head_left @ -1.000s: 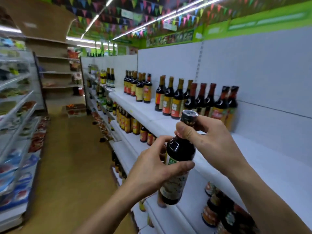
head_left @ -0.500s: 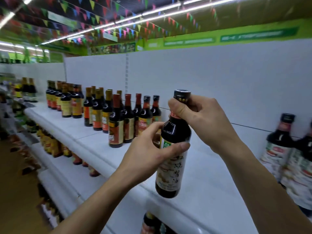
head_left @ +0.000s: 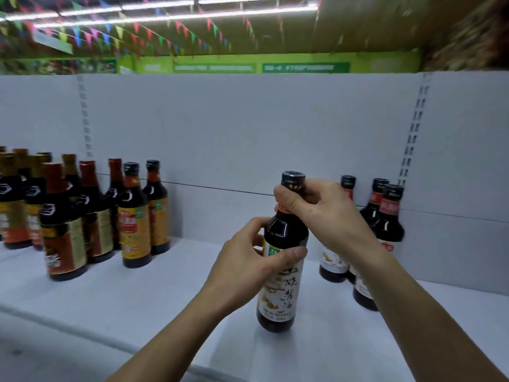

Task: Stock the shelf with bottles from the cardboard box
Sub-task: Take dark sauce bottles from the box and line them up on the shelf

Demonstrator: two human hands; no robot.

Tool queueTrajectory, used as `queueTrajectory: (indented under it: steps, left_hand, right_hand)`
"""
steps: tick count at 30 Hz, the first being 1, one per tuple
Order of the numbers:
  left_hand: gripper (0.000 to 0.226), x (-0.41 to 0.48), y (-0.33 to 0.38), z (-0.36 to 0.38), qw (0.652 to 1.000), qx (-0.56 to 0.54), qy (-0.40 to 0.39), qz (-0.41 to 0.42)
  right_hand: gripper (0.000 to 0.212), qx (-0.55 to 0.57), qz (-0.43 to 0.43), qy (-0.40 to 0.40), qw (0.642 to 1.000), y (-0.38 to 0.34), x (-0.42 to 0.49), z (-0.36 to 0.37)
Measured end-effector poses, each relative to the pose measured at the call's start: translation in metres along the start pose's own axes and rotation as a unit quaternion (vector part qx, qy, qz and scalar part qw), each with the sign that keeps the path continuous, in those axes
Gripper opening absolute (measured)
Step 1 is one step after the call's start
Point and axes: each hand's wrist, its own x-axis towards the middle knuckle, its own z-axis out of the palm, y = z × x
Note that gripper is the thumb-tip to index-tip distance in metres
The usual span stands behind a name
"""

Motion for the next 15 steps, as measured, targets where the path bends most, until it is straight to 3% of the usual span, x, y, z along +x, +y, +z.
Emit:
queueTrajectory:
  steps: [15]
  left_hand:
    - [0.069,0.045,-0.022,0.053,0.995,-0.016,-0.099,-0.001]
  right_hand:
    - [0.029,-0.079,0.084,0.072,0.991,0.043,-0.005,-0.026]
